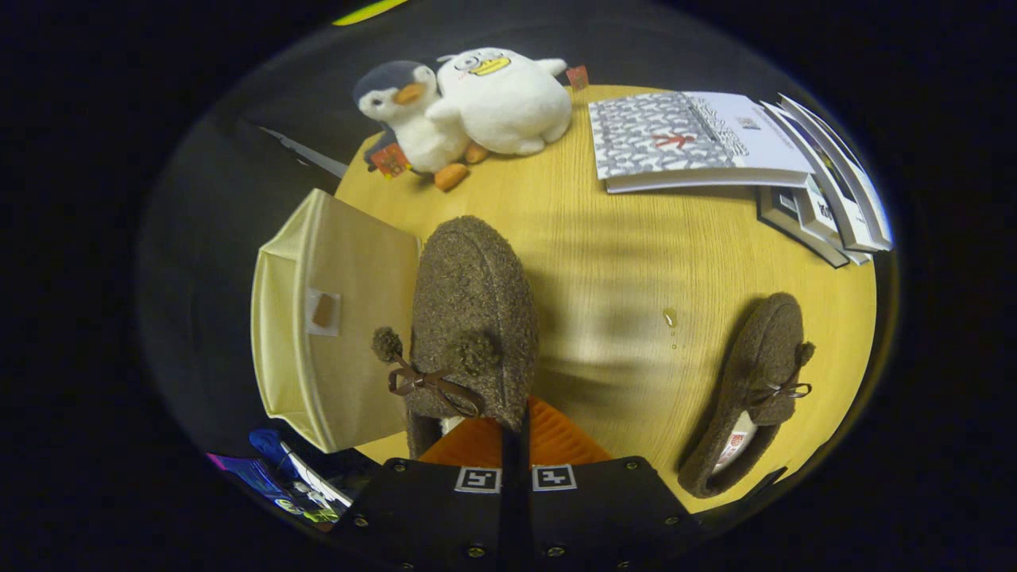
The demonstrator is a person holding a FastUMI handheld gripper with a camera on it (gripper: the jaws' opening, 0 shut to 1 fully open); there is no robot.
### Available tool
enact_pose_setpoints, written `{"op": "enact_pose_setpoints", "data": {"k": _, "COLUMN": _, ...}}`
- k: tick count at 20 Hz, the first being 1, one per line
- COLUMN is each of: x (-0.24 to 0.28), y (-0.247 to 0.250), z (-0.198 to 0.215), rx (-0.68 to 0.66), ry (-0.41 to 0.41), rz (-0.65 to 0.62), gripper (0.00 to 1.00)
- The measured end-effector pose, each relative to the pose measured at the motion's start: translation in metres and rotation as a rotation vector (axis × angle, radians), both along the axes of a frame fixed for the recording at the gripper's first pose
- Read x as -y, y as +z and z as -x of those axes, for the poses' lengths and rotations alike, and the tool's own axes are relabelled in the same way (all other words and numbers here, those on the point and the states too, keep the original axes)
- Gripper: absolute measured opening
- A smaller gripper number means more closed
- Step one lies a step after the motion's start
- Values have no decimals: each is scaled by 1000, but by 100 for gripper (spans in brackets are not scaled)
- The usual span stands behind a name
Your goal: Open the storage box then place both shoes into the box .Put the left shoe in first, then the right shoe, with the right side of both shoes facing outward in a uniform manner.
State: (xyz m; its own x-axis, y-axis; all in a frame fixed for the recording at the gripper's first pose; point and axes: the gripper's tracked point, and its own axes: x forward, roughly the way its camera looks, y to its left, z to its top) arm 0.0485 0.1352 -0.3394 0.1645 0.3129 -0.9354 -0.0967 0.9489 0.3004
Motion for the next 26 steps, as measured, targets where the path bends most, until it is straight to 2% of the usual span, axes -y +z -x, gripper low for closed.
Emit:
{"op": "enact_pose_setpoints", "data": {"k": 3, "x": -26, "y": 55, "z": -15, "rx": 75, "ry": 41, "rz": -55, "gripper": 0}}
{"op": "enact_pose_setpoints", "data": {"k": 6, "x": -61, "y": 92, "z": -30, "rx": 136, "ry": 115, "rz": -91, "gripper": 0}}
{"op": "enact_pose_setpoints", "data": {"k": 10, "x": -122, "y": 108, "z": -41, "rx": 160, "ry": 242, "rz": -122, "gripper": 0}}
{"op": "enact_pose_setpoints", "data": {"k": 15, "x": -193, "y": 74, "z": -42, "rx": 116, "ry": 404, "rz": -87, "gripper": 0}}
{"op": "enact_pose_setpoints", "data": {"k": 19, "x": -224, "y": 38, "z": -28, "rx": 54, "ry": 500, "rz": -40, "gripper": 0}}
{"op": "enact_pose_setpoints", "data": {"k": 22, "x": -230, "y": 6, "z": -26, "rx": 20, "ry": 538, "rz": 13, "gripper": 0}}
{"op": "enact_pose_setpoints", "data": {"k": 26, "x": -230, "y": -35, "z": -27, "rx": -31, "ry": 534, "rz": 98, "gripper": 0}}
